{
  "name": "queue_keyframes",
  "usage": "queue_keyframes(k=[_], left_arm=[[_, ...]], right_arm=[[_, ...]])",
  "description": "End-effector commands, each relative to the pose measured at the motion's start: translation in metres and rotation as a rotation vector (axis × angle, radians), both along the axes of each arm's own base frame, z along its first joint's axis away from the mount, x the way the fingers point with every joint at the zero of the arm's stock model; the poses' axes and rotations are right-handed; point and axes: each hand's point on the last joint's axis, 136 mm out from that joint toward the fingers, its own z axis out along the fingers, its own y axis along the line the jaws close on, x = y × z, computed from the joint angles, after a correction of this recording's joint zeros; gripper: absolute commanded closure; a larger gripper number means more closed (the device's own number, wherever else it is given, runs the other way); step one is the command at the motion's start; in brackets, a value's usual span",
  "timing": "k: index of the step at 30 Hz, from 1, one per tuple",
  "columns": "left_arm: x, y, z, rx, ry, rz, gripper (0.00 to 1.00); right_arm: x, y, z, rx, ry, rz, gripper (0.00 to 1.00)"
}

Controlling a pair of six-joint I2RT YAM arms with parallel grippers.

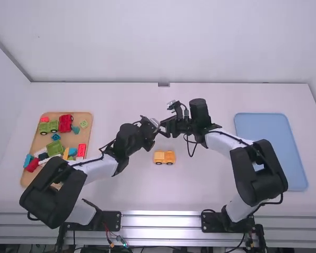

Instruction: Assemble lego blocks to make yellow taxi

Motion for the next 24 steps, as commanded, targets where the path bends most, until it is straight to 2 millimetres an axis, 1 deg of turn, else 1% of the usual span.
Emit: queue_keyframes(k=[1, 2, 3, 6, 10, 13, 14, 15, 16, 17, 19, 20, 24], left_arm=[[0.001, -0.005, 0.003, -0.019, 0.000, 0.000, 0.98], [0.002, -0.004, 0.004, -0.021, -0.002, 0.002, 0.98], [0.002, -0.004, 0.004, -0.021, -0.003, 0.001, 0.98], [0.001, -0.006, 0.005, -0.025, -0.006, -0.007, 0.98], [-0.002, -0.011, 0.007, -0.036, -0.011, -0.031, 0.99], [-0.001, -0.011, 0.009, -0.038, -0.016, -0.031, 0.96], [-0.001, -0.011, 0.009, -0.039, -0.017, -0.031, 0.90], [-0.001, -0.011, 0.009, -0.040, -0.017, -0.031, 0.81], [-0.001, -0.011, 0.009, -0.046, -0.011, -0.027, 0.62], [-0.001, -0.011, 0.009, -0.063, 0.001, -0.020, 0.30], [-0.001, -0.011, 0.009, -0.078, 0.015, -0.012, 0.01], [-0.001, -0.011, 0.009, -0.079, 0.017, -0.010, 0.01], [-0.002, -0.010, 0.007, -0.075, 0.025, -0.009, 0.01]], right_arm=[[-0.002, 0.001, -0.003, -0.004, 0.007, 0.005, 0.47], [-0.002, 0.001, -0.004, -0.004, 0.008, 0.004, 0.52], [-0.002, 0.001, -0.004, -0.005, 0.009, 0.004, 0.53], [-0.002, 0.001, -0.004, -0.005, 0.011, 0.005, 0.66], [-0.004, 0.002, -0.003, -0.001, 0.012, 0.013, 0.72], [-0.003, 0.001, -0.003, -0.001, 0.011, 0.011, 0.76], [-0.003, 0.001, -0.003, -0.001, 0.011, 0.011, 0.77], [-0.003, 0.001, -0.003, -0.001, 0.010, 0.010, 0.80], [-0.002, 0.001, -0.003, 0.001, 0.011, 0.005, 0.81], [0.000, 0.001, -0.002, 0.002, 0.011, -0.006, 0.83], [0.006, 0.000, 0.000, 0.002, -0.001, -0.028, 0.84], [0.014, -0.004, 0.001, -0.002, -0.014, -0.062, 0.87], [0.035, -0.018, 0.002, -0.022, -0.034, -0.168, 0.88]])
